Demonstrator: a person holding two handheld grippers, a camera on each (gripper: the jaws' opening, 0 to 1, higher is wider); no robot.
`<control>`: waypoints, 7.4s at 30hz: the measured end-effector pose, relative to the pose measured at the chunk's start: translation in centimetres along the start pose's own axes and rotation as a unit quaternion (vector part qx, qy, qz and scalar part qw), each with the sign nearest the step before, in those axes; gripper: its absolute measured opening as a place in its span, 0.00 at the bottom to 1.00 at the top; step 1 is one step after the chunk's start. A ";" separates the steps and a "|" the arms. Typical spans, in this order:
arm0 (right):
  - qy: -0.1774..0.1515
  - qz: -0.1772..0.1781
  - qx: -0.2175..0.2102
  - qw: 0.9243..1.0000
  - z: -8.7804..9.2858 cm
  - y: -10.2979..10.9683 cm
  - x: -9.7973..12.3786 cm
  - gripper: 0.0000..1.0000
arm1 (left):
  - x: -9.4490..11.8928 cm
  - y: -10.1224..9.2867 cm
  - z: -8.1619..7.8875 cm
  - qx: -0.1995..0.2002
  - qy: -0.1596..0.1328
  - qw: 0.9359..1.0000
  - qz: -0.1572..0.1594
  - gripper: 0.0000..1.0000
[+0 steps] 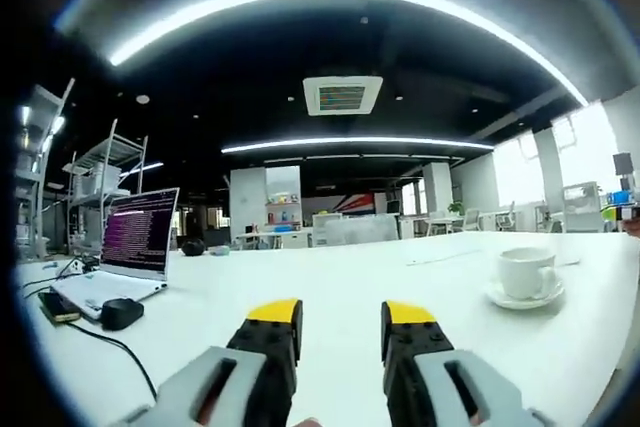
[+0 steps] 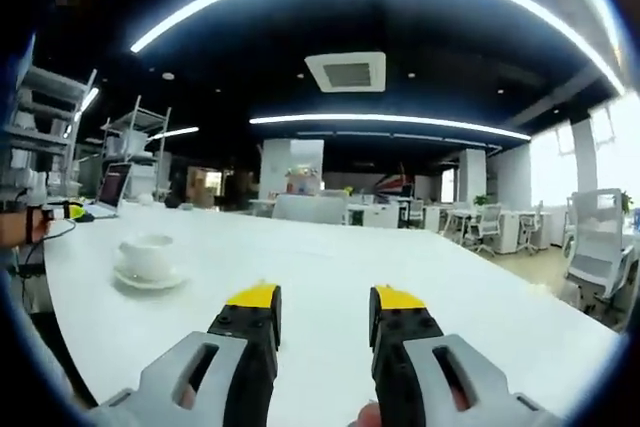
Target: Tidy tabletop coffee trays, cups and spoons，present forward
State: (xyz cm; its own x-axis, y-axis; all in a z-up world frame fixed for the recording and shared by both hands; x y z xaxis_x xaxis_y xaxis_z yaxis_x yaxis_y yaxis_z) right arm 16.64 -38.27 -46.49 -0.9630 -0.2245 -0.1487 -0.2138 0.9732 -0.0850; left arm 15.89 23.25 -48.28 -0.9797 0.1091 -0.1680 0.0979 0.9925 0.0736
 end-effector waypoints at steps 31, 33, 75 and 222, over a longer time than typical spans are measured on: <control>0.107 -0.197 0.074 0.972 -3.1 2.4 -6.2 0.31 | 0.0 -0.3 -0.9 -0.005 -0.008 0.999 0.032 0.35; 0.118 -0.207 0.087 0.967 -3.1 2.5 -7.0 0.31 | 0.0 -0.4 -1.0 -0.005 -0.011 0.999 0.034 0.35; 0.319 -0.338 0.101 0.879 3.2 7.6 -15.1 0.20 | 0.0 -0.9 -2.1 -0.004 -0.016 0.998 0.054 0.35; 0.168 -0.320 -0.010 0.932 -1.1 26.3 -20.1 0.06 | 2.7 -3.1 -2.5 -0.001 0.004 0.984 0.178 0.35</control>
State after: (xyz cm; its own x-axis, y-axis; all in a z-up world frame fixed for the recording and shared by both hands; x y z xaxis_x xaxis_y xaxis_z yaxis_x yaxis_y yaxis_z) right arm 30.23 -8.10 -44.64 -0.6330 -0.7349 0.2434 -0.7626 0.6461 -0.0325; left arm 12.49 20.31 -46.50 -0.8852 0.4488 -0.1228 0.4342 0.8916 0.1284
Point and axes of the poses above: the point that each gripper's makers call its tool centre point, and the gripper's own axes: x roughly backward along the fingers, y roughly to its left, z roughly out of its underside, the point moved 10 cm from there along x, roughly backward along the fingers, and after that the axes turned 8 degrees about -y, right-handed, at the moved point
